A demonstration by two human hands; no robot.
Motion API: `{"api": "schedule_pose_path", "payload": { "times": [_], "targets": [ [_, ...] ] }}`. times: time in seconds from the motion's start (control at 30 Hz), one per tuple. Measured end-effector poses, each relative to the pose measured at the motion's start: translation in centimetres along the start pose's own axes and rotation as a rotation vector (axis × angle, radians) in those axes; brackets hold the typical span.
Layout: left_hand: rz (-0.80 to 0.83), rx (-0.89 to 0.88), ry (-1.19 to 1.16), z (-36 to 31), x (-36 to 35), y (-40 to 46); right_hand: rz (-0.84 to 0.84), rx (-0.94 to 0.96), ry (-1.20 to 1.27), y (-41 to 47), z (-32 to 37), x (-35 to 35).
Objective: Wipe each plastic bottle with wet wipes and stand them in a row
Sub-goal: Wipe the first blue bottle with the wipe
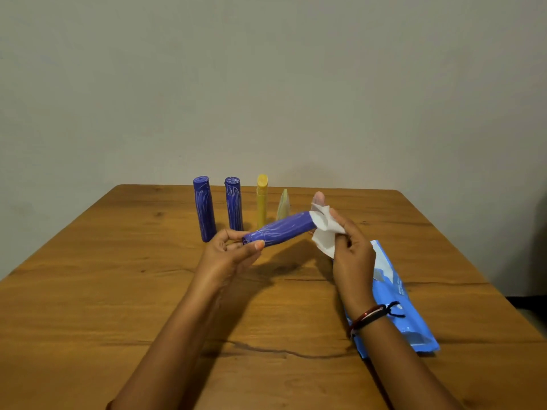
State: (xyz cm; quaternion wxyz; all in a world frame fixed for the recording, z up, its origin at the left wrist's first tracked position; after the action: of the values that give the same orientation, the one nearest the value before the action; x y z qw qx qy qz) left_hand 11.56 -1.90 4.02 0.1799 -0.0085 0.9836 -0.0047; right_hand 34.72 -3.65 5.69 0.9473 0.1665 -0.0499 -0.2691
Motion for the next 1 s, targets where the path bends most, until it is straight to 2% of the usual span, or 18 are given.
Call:
{"api": "schedule_pose_path", "payload": {
  "times": [0.07, 0.2, 0.27, 0.37, 0.43, 0.53, 0.63, 0.7, 0.77, 0.87, 1.0],
  "targets": [
    [0.023, -0.003, -0.027, 0.9, -0.4, -0.1, -0.001, 0.050, -0.028, -0.3, 0.4, -0.1],
    [0.055, -0.064, -0.034, 1.2, -0.5, -0.1, -0.111, 0.083, -0.077, 0.3, 1.1, 1.6],
    [0.051, -0.075, -0.050, 1.3, -0.3, 0.0, -0.064, 0.026, -0.035, 0.9, 0.8, 1.7],
    [0.031, -0.059, -0.066, 1.9, 0.1, 0.2, 0.102, -0.135, 0.152, 1.3, -0.1, 0.8],
    [0.025, -0.044, -0.075, 2.2, 0.2, 0.2, 0.128, -0.145, 0.172, 1.3, 0.1, 0.6],
    [0.032, -0.047, -0.088, 2.2, 0.1, 0.2, 0.053, 0.052, -0.081, 1.3, 1.2, 1.2],
    [0.048, -0.051, -0.110, 2.1, -0.3, 0.1, -0.072, 0.194, -0.216, 1.0, 1.7, 1.7],
    [0.066, -0.045, -0.115, 2.2, -0.5, 0.1, -0.129, 0.368, -0.362, 0.4, 2.5, 1.4],
    [0.092, -0.046, -0.112, 2.2, -0.8, 0.0, -0.120, 0.428, -0.442, 0.0, 2.3, 0.7],
    [0.097, -0.076, -0.118, 2.0, -1.2, -0.2, -0.066, 0.408, -0.485, -0.5, 1.9, -0.5],
    [0.049, -0.112, -0.157, 1.7, -1.1, -0.4, 0.105, 0.458, -0.555, -2.1, 1.9, -3.4]
  ]
}}
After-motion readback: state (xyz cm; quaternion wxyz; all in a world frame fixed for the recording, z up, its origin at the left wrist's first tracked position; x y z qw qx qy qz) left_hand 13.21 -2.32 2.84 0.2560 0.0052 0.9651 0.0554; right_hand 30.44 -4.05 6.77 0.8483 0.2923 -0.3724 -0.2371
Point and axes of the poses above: each hand's wrist, its own y-axis towards the middle knuckle, its own x-axis out of the back of the hand, z = x × y, the point moved 8 cm from there along y, towards the middle knuckle, and after that the axes turned 4 degrees about -x, right-handed, at the moved point
